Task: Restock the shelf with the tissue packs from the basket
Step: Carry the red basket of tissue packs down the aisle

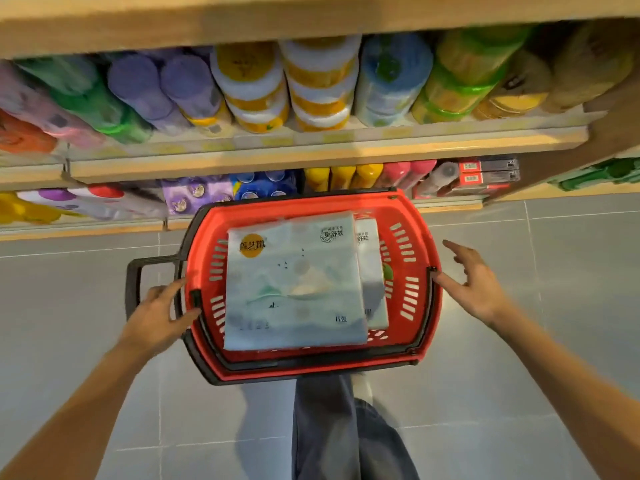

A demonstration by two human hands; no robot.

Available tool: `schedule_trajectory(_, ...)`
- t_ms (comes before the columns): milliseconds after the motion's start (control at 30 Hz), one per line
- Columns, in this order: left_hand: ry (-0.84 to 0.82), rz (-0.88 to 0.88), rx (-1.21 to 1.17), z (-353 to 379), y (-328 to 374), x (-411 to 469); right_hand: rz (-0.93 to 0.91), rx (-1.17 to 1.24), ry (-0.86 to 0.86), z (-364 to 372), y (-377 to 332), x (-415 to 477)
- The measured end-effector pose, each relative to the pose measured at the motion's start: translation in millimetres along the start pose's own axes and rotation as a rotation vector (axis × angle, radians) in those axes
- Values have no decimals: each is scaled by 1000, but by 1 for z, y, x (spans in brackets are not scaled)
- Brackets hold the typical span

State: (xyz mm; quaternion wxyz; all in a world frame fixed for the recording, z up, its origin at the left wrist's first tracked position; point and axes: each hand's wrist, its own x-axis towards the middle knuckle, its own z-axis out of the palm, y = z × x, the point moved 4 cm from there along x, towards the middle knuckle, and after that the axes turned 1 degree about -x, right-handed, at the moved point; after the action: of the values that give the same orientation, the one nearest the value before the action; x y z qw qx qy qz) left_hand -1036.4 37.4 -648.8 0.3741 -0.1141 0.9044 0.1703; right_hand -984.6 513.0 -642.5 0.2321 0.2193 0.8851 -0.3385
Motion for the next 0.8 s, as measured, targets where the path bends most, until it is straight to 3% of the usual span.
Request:
schedule_trajectory(267,170,-40,-155,54,-19,45,46,56,1,67,49,41)
schedule_trajectory(567,479,39,-249,66,-27,58,-52,135,268,84,53,50)
schedule_trajectory(800,530,165,-240,60,-30,67,-93,116,297,83,51,54)
